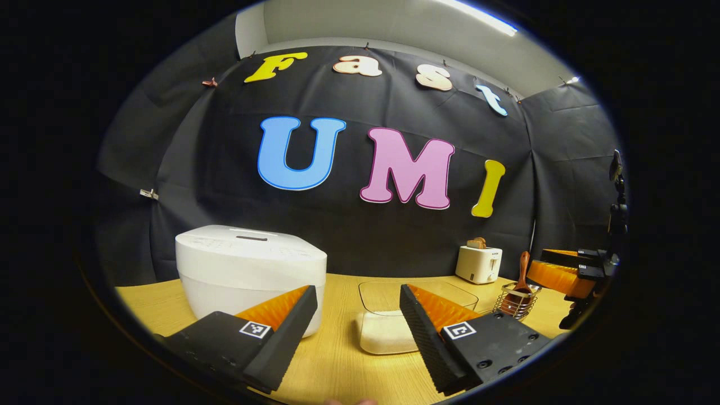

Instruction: Close the left gripper, press the button to open the rice cooker; take a wooden spoon from the chopstick holder with the right hand, scoop a spoonful of rice and pour it into the rice cooker, then put the wooden spoon back into the chopstick holder.

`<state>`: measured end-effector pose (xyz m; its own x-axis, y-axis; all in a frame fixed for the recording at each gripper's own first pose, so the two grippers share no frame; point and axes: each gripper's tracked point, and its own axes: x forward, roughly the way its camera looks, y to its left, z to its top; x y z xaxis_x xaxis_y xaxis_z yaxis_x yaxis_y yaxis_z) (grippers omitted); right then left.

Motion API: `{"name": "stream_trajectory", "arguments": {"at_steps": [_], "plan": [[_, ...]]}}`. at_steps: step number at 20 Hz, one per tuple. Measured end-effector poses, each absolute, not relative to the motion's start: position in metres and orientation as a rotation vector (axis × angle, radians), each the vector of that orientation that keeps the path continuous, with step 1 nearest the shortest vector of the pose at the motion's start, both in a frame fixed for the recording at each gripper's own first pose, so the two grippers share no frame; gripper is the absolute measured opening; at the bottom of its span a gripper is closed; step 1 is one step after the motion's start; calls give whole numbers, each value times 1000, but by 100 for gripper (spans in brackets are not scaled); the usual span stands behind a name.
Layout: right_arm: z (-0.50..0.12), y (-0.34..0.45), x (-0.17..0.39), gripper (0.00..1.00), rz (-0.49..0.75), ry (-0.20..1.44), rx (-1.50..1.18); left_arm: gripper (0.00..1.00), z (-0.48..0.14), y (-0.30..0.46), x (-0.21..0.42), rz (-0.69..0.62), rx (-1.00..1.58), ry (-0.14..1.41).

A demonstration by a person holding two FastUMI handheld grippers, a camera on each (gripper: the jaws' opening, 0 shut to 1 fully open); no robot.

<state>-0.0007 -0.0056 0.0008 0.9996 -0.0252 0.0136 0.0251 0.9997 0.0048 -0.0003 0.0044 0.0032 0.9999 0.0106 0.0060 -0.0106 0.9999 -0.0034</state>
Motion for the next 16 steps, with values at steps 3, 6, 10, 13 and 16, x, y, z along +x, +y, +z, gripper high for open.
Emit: {"name": "stream_trajectory", "arguments": {"at_steps": [3,6,10,13,16], "plan": [[0,-6,0,97,-25,-12,2,95,7,9,-2,22,-13,-17],[-1,-5,0,97,-21,-6,3,95,19,18,-7,37,-9,-41],[0,-5,0,97,-19,-7,3,95,32,22,-12,38,-5,-67],[2,-6,-2,97,-21,-11,0,85,41,21,-14,6,-5,-73],[4,-10,-2,97,-28,-15,2,25,68,54,-11,78,8,-114]]}}
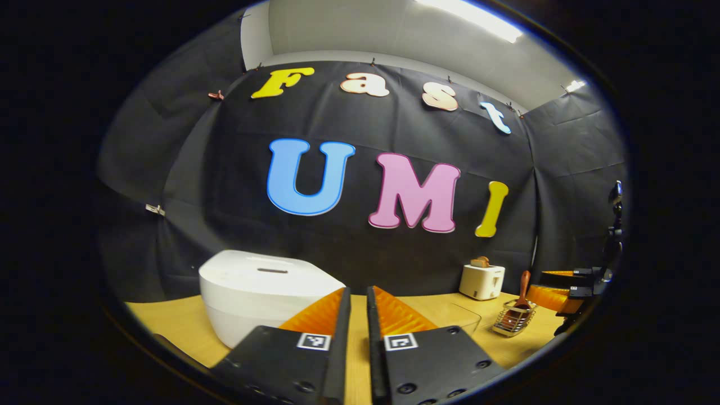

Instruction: Close the left gripper, press the button to open the rice cooker; take a wooden spoon from the chopstick holder with the right hand, scoop a spoonful of rice and pour it into the rice cooker, then put the wooden spoon back into the chopstick holder.

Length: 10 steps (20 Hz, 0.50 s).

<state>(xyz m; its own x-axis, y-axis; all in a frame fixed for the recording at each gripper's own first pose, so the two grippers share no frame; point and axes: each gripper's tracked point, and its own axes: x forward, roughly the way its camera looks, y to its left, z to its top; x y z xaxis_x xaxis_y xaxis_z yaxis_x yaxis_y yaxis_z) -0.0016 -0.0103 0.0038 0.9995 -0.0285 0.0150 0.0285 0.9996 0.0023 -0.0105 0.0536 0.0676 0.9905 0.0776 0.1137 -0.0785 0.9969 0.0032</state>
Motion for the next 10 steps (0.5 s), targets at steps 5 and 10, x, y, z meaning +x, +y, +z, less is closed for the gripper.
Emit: {"name": "stream_trajectory", "arguments": {"at_steps": [5,10], "plan": [[3,-12,-2,97,-31,-13,13,5,116,111,26,133,-19,-80],[3,-11,-2,97,-31,-13,3,5,86,146,78,124,-43,131]]}}
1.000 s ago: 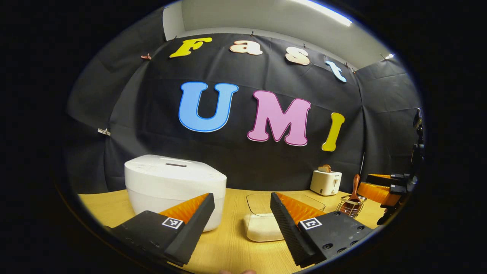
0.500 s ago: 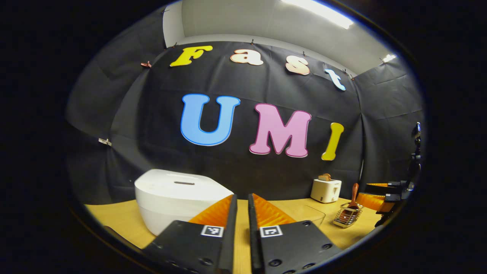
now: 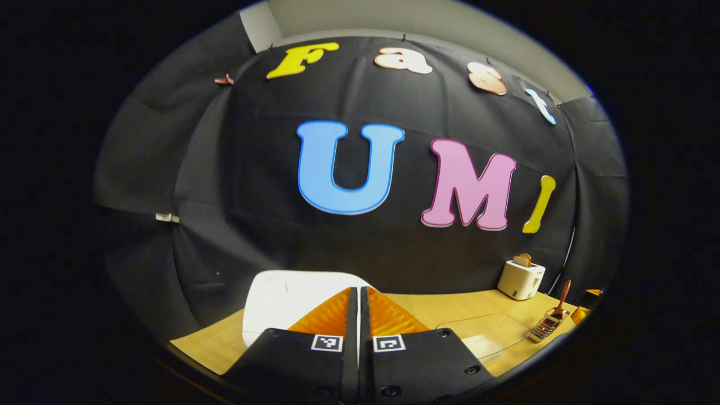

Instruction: Close the left gripper, press the button to open the rice cooker; take a wooden spoon from the chopstick holder with the right hand, scoop a spoonful of rice and pour it into the rice cooker, then put the wooden spoon back into the chopstick holder.

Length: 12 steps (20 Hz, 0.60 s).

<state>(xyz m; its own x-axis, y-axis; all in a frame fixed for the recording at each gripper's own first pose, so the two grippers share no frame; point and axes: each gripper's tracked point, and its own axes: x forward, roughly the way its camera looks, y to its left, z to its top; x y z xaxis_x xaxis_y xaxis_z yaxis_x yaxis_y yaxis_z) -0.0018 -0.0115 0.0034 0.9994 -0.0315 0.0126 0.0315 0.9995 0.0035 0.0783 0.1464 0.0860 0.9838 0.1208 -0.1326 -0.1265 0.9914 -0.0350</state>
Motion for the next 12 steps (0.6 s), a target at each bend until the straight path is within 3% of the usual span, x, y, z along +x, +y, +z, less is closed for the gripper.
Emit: {"name": "stream_trajectory", "arguments": {"at_steps": [12], "plan": [[-7,-18,4,97,-43,12,9,6,35,172,104,160,26,373]]}}
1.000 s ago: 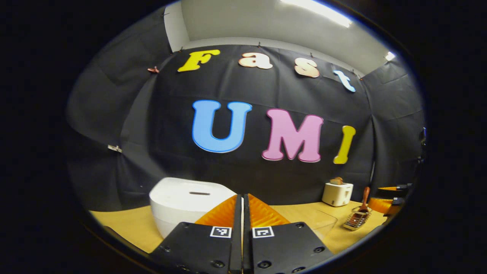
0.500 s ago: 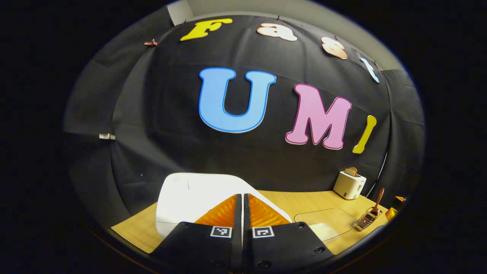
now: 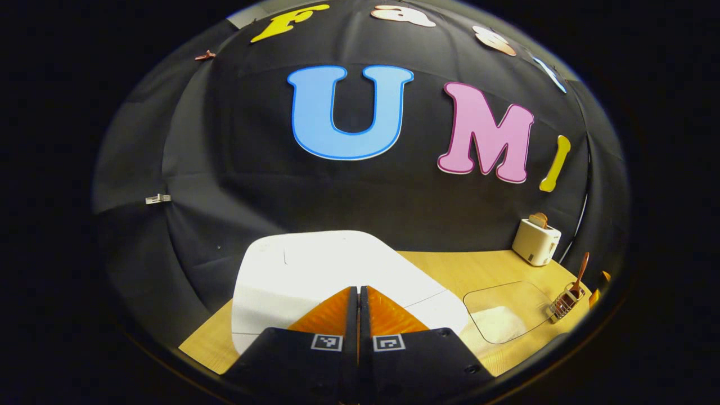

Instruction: Close the left gripper, press the button to open the rice cooker; take a wooden spoon from the chopstick holder with the right hand, scoop a spoonful of rice and pour it into the rice cooker, then put the wooden spoon back into the chopstick holder.

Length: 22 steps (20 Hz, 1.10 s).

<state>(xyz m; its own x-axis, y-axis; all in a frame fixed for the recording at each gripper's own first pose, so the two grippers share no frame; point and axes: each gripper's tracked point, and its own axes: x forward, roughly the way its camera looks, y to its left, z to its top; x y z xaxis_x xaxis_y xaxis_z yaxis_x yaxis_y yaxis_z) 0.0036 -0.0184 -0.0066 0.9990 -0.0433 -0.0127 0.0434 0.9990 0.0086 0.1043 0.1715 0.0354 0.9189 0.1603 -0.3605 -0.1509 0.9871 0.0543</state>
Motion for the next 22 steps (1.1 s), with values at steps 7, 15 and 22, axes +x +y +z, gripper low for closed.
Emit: {"name": "stream_trajectory", "arguments": {"at_steps": [7,15,22], "plan": [[-6,-15,2,97,-38,14,16,7,28,171,108,161,70,461],[6,-16,-3,97,-38,-14,11,6,48,175,111,131,-58,452],[12,-25,-4,97,-60,-39,26,6,136,183,124,243,121,119]]}}
